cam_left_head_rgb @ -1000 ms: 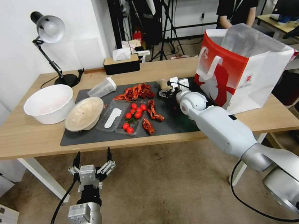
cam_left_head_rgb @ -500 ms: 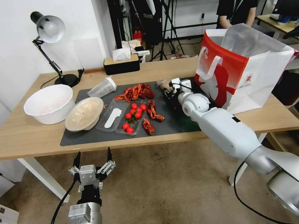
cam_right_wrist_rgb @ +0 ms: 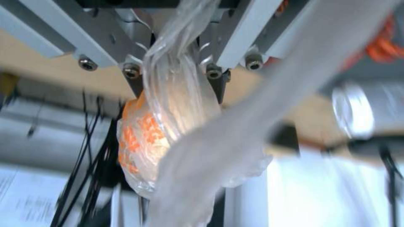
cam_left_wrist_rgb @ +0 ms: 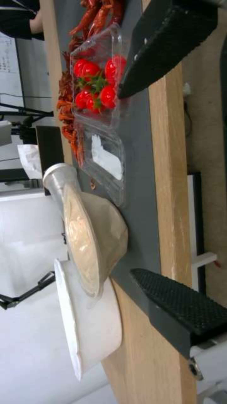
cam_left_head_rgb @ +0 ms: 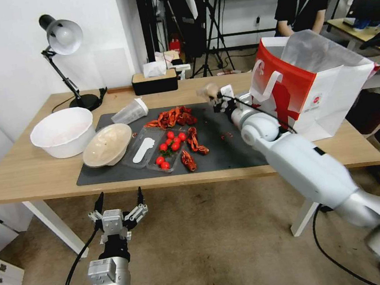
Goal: Pick up the trash from the table and place it into the takeout bag.
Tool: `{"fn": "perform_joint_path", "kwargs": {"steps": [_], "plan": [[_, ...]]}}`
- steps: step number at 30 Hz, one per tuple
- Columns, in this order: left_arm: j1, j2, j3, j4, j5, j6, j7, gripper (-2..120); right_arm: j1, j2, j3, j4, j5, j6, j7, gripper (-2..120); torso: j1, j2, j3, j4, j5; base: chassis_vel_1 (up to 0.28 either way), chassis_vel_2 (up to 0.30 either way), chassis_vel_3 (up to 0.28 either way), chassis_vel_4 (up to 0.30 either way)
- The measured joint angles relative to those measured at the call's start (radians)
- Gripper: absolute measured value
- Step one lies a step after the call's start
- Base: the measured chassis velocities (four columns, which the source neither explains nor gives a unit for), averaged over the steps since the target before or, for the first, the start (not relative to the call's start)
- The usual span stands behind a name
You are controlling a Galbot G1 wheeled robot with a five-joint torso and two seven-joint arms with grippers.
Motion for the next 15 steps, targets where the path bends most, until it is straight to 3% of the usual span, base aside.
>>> {"fn": "perform_joint_path", "kwargs": {"steps": [2,4,7,9,12,15], "plan": [[0.002,0.001,-0.002,-0.002,0.0,-0.001,-0.001,100,-0.009,-0.044,0.048,0.106,0.015,-0.036,0.03,8,0.0,0.0,0.0,0.0002,-0.0002,0.0,0.0,0.0,0.0],[0.003,0.001,-0.003,-0.003,0.0,-0.001,-0.001,100,-0.011,-0.057,0.063,0.131,0.023,-0.05,0.045,8,0.0,0.0,0.0,0.0003,-0.0002,0.0,0.0,0.0,0.0],[0.004,0.0,-0.005,-0.006,-0.001,-0.001,-0.002,100,-0.027,-0.145,0.161,0.256,0.088,-0.16,0.177,8,0.0,0.0,0.0,-0.0002,0.0001,0.0,0.0,0.0,0.0],[0.004,0.0,-0.005,-0.007,-0.001,-0.001,-0.002,100,-0.029,-0.161,0.177,0.272,0.106,-0.18,0.205,7,0.0,0.0,0.0,-0.0002,0.0001,0.0,0.0,0.0,0.0],[0.004,-0.006,-0.005,-0.01,0.002,0.0,-0.002,100,-0.05,-0.253,0.284,0.35,0.231,-0.297,0.352,7,0.0,0.0,0.0,-0.0002,0.0,0.0,0.0,0.0,0.0],[0.003,-0.01,-0.003,-0.01,0.005,0.0,-0.002,100,-0.062,-0.281,0.322,0.364,0.276,-0.327,0.383,7,0.0,0.0,0.0,-0.0001,0.0,0.0,0.0,0.0,0.0]]}}
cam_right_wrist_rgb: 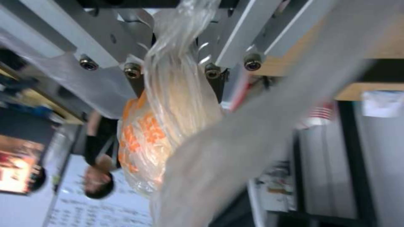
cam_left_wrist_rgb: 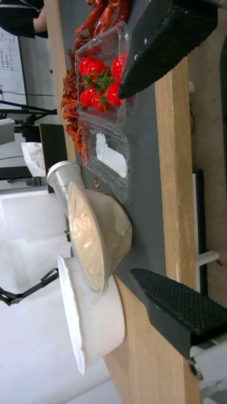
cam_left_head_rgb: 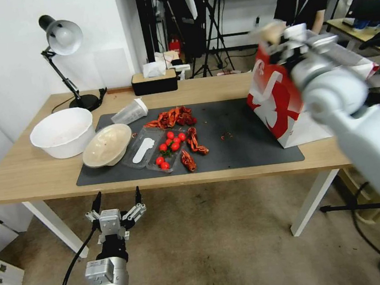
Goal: Pick up the trash from the table and place it into the takeout bag.
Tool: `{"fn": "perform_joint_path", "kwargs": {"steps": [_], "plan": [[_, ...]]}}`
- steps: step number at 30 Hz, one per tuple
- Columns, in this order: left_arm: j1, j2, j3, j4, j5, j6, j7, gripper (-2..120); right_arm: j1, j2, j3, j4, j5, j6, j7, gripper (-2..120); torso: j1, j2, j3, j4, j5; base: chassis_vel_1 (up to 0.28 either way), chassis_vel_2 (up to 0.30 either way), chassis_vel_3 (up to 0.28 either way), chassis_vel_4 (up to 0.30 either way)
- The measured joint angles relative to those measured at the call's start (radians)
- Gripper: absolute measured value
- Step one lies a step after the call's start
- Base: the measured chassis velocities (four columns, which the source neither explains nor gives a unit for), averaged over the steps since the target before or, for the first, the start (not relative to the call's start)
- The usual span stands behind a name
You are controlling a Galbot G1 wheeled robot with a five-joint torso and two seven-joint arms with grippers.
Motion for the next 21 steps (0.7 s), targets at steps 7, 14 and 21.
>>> {"fn": "perform_joint_path", "kwargs": {"steps": [7,14,21], "plan": [[0.003,-0.011,0.006,0.0,0.012,0.001,0.002,100,-0.048,-0.046,0.063,-0.002,0.059,-0.028,0.04,9,0.0,0.0,0.0,0.0002,0.0002,0.0,0.0,0.0,0.0],[0.014,-0.016,0.007,-0.017,0.023,0.002,0.002,100,-0.076,-0.058,0.092,-0.017,0.074,-0.048,0.02,34,0.0,0.0,0.0,0.0002,-0.0001,0.0,0.0,0.0,0.0],[0.029,-0.022,0.006,-0.029,0.035,-0.001,0.001,100,-0.078,-0.058,0.088,-0.025,0.072,-0.052,0.016,58,0.0,0.0,0.0,0.0002,-0.0001,0.0,0.0,0.0,0.0]]}}
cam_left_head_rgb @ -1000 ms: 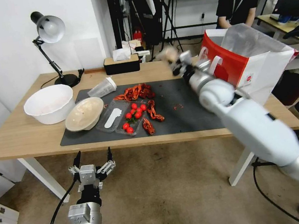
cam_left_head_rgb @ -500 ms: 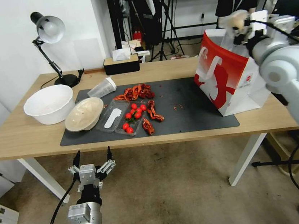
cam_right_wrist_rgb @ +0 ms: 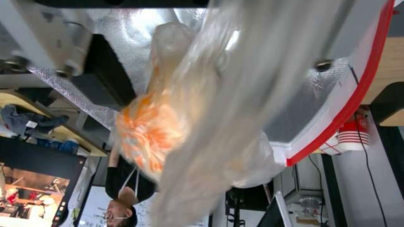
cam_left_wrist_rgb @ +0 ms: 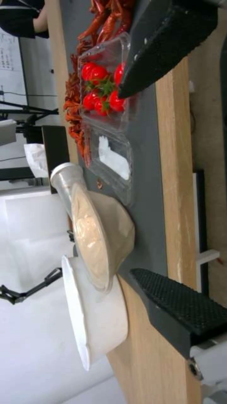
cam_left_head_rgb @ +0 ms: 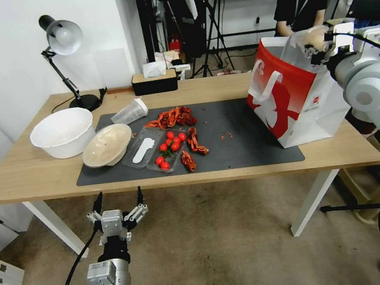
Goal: Pick up the trash from the table and place it into the takeout bag.
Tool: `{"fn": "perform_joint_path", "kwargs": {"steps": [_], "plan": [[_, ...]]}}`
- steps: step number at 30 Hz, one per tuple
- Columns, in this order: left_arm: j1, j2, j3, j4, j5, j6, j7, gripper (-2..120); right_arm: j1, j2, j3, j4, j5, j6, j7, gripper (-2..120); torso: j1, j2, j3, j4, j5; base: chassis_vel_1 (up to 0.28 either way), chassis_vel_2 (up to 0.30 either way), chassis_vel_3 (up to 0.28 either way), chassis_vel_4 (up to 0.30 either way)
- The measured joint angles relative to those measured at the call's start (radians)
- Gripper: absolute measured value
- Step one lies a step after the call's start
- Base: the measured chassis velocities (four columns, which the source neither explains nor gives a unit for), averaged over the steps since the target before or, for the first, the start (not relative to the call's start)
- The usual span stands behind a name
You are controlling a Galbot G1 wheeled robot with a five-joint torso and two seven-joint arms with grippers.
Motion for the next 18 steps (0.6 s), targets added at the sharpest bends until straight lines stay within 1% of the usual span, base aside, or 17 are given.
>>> {"fn": "perform_joint_path", "kwargs": {"steps": [1,3,4,5,6,7,9,10,11,18], "plan": [[0.0,0.0,0.0,0.0,0.0,0.0,0.0,100,0.0,0.0,0.0,0.0,0.0,0.0,0.0,58,0.0,0.0,0.0,0.0,0.0,0.0,0.0,0.0,0.0],[0.008,-0.003,0.0,-0.005,0.003,-0.002,-0.001,100,0.0,0.0,-0.001,0.0,-0.002,0.0,0.0,69,0.0,0.0,0.0,0.0,0.0,0.0,0.0,0.0,0.0],[0.01,-0.004,0.0,-0.006,0.004,-0.002,-0.001,100,0.0,0.0,-0.001,0.0,-0.002,0.0,0.0,73,0.0,0.0,0.0,0.0,-0.0001,0.0,0.0,0.0,0.0],[0.01,-0.004,0.0,-0.006,0.004,-0.002,-0.001,100,0.0,0.0,-0.001,0.0,-0.002,0.0,0.0,73,0.0,0.0,0.0,0.0,-0.0001,0.0,0.0,0.0,0.0],[0.012,-0.005,0.0,-0.009,0.006,-0.002,-0.001,100,-0.001,-0.003,-0.001,0.003,-0.003,0.0,0.0,80,0.0,0.0,0.0,0.0,0.0,0.0,0.0,0.0,0.0],[0.013,-0.006,0.0,-0.011,0.007,-0.003,-0.001,100,-0.002,-0.005,-0.001,0.005,-0.003,0.0,0.0,84,0.0,0.0,0.0,0.0,-0.0002,0.0,0.0,0.0,0.0],[0.013,-0.006,0.0,-0.011,0.007,-0.003,-0.001,100,-0.002,-0.005,-0.001,0.005,-0.003,0.0,0.0,84,0.0,0.0,0.0,0.0,-0.0002,0.0,0.0,0.0,0.0],[0.015,-0.01,0.001,-0.013,0.01,-0.003,-0.001,100,-0.007,-0.01,-0.001,0.008,-0.004,0.0,-0.002,94,0.0,0.0,0.0,-0.0001,-0.0001,0.0,0.0,0.0,0.0],[0.017,-0.012,0.003,-0.014,0.012,-0.003,-0.001,100,-0.011,-0.012,0.001,0.011,-0.004,0.0,-0.004,97,0.0,0.0,0.0,-0.0001,-0.0001,0.0,0.0,0.0,0.0],[0.018,-0.018,0.005,-0.014,0.019,-0.005,0.002,100,-0.035,-0.014,0.015,0.038,-0.004,0.013,-0.021,100,0.0,0.0,0.0,0.0,-0.0001,0.0,0.0,0.0,0.0]]}}
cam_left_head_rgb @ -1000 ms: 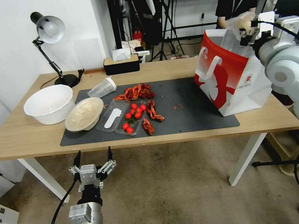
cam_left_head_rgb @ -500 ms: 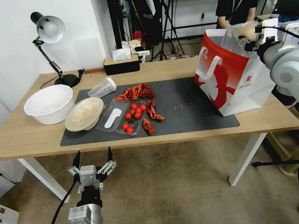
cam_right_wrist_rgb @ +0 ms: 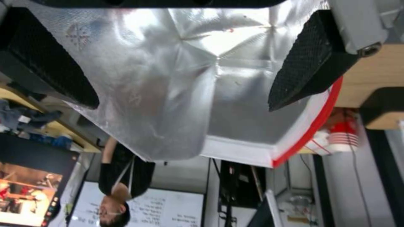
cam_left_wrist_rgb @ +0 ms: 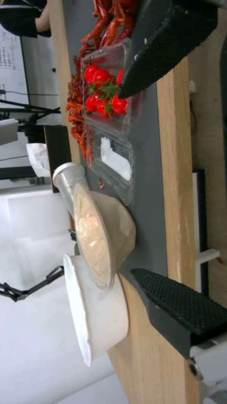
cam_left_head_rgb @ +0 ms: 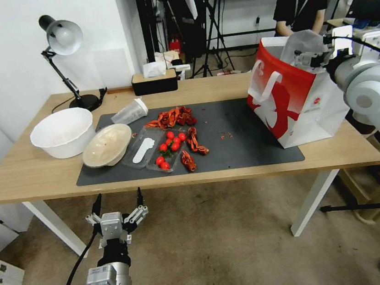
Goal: Pick up the trash from the table and place it into the takeout bag.
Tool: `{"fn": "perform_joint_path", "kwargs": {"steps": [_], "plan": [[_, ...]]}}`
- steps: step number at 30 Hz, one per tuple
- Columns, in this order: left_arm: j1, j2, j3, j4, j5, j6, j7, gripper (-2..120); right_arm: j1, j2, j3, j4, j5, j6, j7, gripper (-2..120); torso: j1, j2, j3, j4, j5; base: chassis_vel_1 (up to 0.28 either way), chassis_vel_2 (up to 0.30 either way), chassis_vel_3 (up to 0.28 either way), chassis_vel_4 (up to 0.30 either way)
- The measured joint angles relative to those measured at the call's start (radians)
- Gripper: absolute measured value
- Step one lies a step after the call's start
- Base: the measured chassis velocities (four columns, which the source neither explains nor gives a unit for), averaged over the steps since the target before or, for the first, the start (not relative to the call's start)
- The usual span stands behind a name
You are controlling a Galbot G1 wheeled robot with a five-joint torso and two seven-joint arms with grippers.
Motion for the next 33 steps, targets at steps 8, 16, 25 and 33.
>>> {"fn": "perform_joint_path", "kwargs": {"steps": [8,16,25,33], "plan": [[0.001,-0.001,0.001,-0.003,0.004,0.0,0.001,100,-0.065,-0.012,0.051,0.08,0.015,0.057,-0.045,100,0.0,0.0,0.0,-0.0001,0.0,0.0,0.0,0.0,0.0],[0.003,-0.001,0.001,-0.003,0.003,0.0,0.001,100,-0.289,-0.01,0.13,0.265,-0.013,0.236,-0.13,100,0.0,0.0,0.0,0.0001,-0.0002,0.0,0.0,0.0,0.0],[-0.005,0.015,0.002,0.006,-0.012,-0.003,0.001,100,-0.68,0.1,0.2,0.376,-0.254,0.463,-0.214,100,0.0,0.0,0.0,-0.0003,0.0002,0.0,0.0,0.0,0.0],[-0.014,0.04,-0.001,0.004,-0.033,-0.001,-0.001,100,-0.944,0.261,0.23,0.379,-0.419,0.623,-0.319,100,0.0,0.0,0.0,-0.0001,-0.0003,0.0,0.0,0.0,0.0]]}}
